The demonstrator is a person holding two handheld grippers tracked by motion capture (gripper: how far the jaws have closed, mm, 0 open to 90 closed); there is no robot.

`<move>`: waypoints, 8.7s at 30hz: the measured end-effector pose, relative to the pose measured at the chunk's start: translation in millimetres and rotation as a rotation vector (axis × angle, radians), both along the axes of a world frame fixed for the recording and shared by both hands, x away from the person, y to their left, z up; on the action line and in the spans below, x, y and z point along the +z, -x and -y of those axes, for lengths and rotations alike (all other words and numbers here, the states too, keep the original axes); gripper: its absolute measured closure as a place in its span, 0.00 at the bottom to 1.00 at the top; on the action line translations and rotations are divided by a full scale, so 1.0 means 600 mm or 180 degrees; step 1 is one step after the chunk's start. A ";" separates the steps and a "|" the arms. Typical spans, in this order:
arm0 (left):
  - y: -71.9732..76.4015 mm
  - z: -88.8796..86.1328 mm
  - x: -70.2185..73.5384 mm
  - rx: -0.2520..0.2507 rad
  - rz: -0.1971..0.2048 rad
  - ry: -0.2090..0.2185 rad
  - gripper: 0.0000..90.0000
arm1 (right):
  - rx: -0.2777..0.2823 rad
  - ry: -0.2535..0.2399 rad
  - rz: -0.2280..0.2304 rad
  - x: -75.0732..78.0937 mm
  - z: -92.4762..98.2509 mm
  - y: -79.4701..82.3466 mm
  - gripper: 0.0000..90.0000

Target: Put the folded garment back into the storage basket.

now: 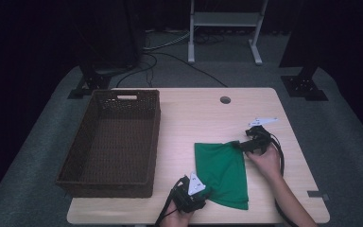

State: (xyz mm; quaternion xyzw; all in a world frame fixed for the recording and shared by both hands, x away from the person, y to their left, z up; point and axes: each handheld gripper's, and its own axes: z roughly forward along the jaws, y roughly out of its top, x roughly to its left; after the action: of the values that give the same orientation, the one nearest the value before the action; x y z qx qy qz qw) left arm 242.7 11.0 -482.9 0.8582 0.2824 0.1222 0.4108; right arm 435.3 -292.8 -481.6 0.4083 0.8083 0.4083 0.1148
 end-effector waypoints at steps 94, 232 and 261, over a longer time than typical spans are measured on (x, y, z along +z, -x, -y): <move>-0.090 -0.061 0.216 0.0451 0.1221 0.1475 0.85 | 0.0292 0.0287 0.0328 0.176 -0.162 0.103 0.87; -0.111 -0.497 0.195 0.1996 0.1378 0.0780 0.00 | 0.0305 0.0166 0.0533 0.161 0.019 0.142 0.00; -0.104 -0.353 0.252 0.1628 0.1405 0.1046 0.00 | 0.0000 0.0519 0.0072 -0.010 0.113 0.276 0.00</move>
State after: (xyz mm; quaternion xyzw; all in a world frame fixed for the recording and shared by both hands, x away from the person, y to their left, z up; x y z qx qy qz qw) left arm 305.2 222.7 -331.7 0.6356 0.4081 0.3560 0.5503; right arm 270.0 -360.8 -487.7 0.3930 0.8375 0.3458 0.1568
